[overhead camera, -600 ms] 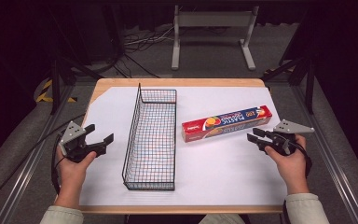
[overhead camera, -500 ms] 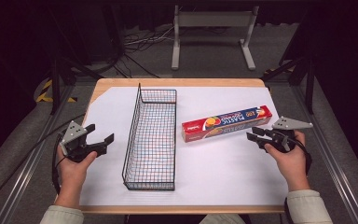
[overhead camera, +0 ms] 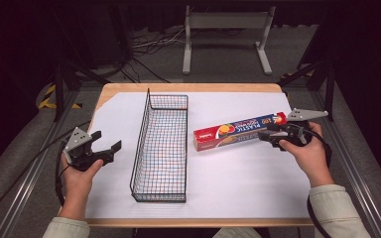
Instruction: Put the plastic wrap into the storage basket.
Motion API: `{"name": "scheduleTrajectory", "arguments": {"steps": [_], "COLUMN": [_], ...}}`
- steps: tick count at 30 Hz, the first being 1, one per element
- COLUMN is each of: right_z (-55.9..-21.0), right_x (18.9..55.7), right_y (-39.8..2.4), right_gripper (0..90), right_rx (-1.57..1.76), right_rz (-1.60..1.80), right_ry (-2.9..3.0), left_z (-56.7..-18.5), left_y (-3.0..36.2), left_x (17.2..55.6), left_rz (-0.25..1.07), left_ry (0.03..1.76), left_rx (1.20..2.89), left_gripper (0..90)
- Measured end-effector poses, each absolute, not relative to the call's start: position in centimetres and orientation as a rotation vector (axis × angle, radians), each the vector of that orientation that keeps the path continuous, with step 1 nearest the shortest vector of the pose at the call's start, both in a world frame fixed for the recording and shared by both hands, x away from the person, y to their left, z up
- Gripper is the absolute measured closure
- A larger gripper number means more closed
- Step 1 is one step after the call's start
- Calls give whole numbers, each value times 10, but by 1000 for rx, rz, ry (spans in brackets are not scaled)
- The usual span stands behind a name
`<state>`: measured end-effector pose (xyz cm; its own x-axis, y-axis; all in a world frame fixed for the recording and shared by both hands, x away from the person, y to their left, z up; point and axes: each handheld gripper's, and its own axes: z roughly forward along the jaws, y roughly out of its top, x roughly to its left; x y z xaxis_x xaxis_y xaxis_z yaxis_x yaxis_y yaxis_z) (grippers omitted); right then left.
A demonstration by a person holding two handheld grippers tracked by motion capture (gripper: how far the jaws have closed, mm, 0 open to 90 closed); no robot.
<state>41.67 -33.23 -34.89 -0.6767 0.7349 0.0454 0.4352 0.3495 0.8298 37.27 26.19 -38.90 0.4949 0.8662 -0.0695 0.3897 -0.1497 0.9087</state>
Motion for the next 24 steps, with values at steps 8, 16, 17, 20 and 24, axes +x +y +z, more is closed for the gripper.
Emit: {"name": "scheduleTrajectory", "arguments": {"steps": [8,16,17,20,24], "right_z": [-335,-326,-325,-325,-329], "right_x": [445,462,465,472,484], "right_y": [-313,-278,-272,-259,-239], "right_gripper": [389,583,602,644,726], "right_rx": [1007,996,991,994,997], "right_rz": [1186,1177,1165,1147,1129], "right_ry": [2367,2435,2447,2474,2513], "left_z": [-392,-395,-395,-395,-396], "left_y": [265,270,271,273,276], "left_x": [370,363,362,358,354], "left_rz": [616,630,632,632,642], "left_ry": [1077,1096,1095,1105,1112], "left_rx": [1764,1766,1769,1768,1766], "left_gripper": [160,158,158,158,157]}}
